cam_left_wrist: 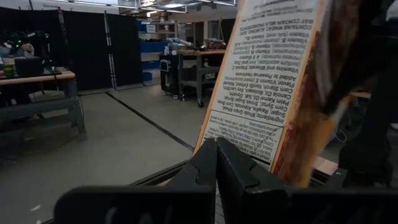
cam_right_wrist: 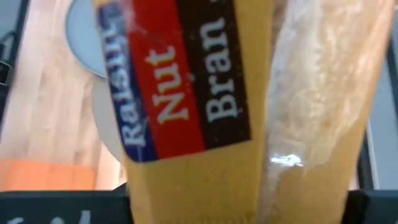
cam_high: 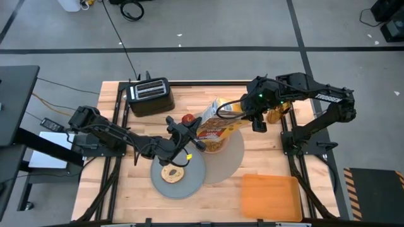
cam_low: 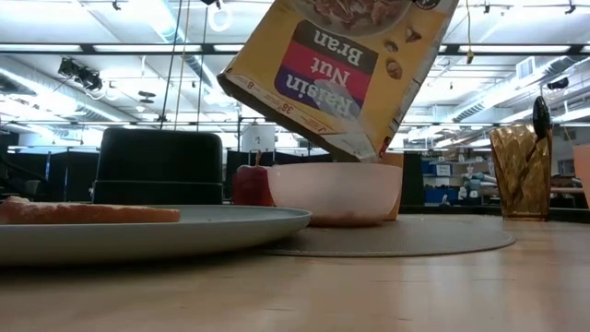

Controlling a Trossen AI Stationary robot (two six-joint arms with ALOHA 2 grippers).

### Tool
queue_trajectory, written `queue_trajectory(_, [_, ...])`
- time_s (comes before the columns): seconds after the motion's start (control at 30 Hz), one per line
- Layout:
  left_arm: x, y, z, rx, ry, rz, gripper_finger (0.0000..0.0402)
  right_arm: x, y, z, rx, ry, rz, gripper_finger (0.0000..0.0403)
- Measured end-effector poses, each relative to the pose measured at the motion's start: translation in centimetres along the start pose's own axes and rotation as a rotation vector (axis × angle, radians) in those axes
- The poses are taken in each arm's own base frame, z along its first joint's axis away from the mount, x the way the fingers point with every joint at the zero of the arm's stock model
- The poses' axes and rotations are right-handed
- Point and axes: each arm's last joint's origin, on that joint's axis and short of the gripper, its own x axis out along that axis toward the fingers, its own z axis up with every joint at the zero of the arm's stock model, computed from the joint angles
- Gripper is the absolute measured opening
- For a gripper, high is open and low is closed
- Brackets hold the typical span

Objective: Arrange a breakfast setting
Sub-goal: Pour the cereal from the yellow cereal box into the orange bowl

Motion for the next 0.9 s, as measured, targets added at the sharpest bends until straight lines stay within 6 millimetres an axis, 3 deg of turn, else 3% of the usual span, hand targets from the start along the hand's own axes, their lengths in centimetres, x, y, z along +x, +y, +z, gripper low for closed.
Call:
queue_trajectory(0.47, [-0.6, 0.3, 1.1, 0.0, -0.01, -0.016, 0.0007, 0.2, -0.3, -1.2, 0.012, -0.001, 0.044, 0.0151])
queue_trajectory(0.63, [-0.8, 0.4, 1.4, -0.001, -0.013, -0.016, 0.0007, -1.4, -0.3, -1.9, 0.008, -0.079, 0.002, 0.0151])
queue_trajectory(0.9, [-1.3, 1.1, 3.6, -0.017, -0.064, -0.043, 0.0007, -1.8, -0.5, -5.1, 0.078, -0.184, -0.025, 0.0151])
